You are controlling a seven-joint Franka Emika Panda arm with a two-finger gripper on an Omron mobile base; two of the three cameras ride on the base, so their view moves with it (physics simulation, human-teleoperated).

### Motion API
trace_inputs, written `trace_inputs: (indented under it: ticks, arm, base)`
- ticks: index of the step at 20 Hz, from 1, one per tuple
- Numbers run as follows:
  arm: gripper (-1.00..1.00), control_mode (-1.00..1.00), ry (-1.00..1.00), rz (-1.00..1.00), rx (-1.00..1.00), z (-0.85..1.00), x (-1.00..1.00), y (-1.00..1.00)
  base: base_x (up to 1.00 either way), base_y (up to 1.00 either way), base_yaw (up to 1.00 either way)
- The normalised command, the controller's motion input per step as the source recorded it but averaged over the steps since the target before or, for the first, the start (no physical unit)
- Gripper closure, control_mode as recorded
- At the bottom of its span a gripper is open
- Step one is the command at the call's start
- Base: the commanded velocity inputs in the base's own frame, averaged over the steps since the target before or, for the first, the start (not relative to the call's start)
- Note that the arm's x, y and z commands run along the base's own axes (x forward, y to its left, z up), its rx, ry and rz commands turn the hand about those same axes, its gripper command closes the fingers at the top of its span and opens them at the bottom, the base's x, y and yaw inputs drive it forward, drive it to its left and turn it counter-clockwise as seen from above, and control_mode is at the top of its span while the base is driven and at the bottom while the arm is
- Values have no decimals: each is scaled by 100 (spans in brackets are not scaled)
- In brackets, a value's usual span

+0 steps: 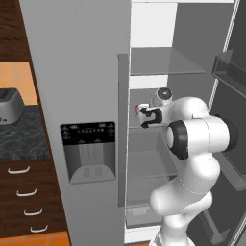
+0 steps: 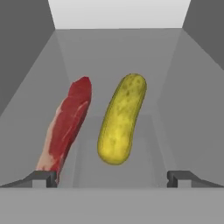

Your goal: Place one cucumber and one steak in each tupperware on the nearby counter, to pack two identical lunches.

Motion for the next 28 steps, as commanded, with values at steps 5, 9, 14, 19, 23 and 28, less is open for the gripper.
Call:
trace_inputs:
  ticks: [5,9,14,19,23,28]
  arm:
    - [-100,-100,2,0,3,-10,34,-10]
    - [-100,-100,6,0,0,-46,24,-4]
    - [-100,-100,1,0,0,-31,25,0]
    - [-100,-100,0,0,0,-21,37,0]
    - [100,-100,1,0,0,-28,19,-1]
    - [100,-100,0,0,0,0,0,0]
  base:
    - [0,0,0]
    - [0,0,0]
    - [0,0,0]
    - [0,0,0]
    - [0,0,0]
    - [0,0,0]
